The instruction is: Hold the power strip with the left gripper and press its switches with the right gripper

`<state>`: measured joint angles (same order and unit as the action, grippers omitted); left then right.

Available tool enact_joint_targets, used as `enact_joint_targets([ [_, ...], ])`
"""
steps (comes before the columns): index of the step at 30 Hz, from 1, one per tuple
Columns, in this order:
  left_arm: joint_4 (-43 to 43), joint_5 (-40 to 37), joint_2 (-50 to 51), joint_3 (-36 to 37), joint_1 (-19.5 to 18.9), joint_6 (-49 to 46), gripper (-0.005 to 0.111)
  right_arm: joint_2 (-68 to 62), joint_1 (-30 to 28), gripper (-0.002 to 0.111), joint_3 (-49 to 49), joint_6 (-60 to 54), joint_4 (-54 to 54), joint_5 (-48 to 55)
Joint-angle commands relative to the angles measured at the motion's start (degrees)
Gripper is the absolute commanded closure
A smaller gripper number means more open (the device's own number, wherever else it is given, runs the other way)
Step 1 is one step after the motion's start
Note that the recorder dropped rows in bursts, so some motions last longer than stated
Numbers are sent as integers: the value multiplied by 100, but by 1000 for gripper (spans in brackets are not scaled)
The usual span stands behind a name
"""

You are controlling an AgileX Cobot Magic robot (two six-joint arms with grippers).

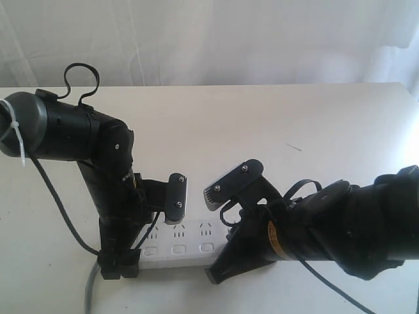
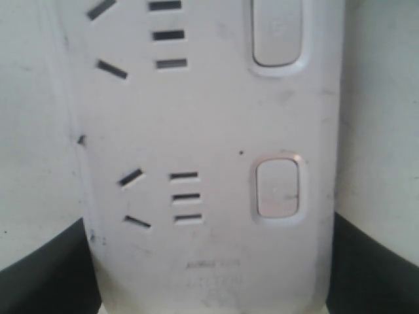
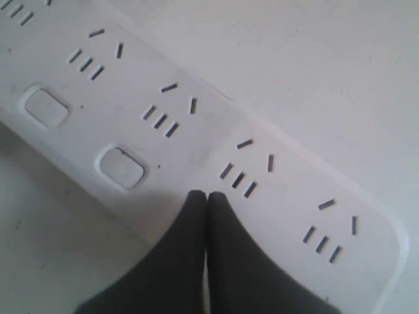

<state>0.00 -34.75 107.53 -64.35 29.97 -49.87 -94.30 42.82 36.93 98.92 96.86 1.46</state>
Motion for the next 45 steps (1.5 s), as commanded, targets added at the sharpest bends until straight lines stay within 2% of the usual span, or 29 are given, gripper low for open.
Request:
enact_joint_targets([
  [1,0,-219,187,106,16,-109,107,-73,1,108,106,98,57,104],
  [16,0,-242,187,106,16,-109,107,-62,1,108,98,131,57,-450],
  [31,-80,-240,187,106,16,-109,107,-464,1,108,-105,169,38,-146],
  [38,-81,-240,187,106,16,-130,107,-405,1,108,-105,169,38,392],
  [45,-81,-240,187,106,16,-130,107,-309,1,108,-146,169,22,306],
])
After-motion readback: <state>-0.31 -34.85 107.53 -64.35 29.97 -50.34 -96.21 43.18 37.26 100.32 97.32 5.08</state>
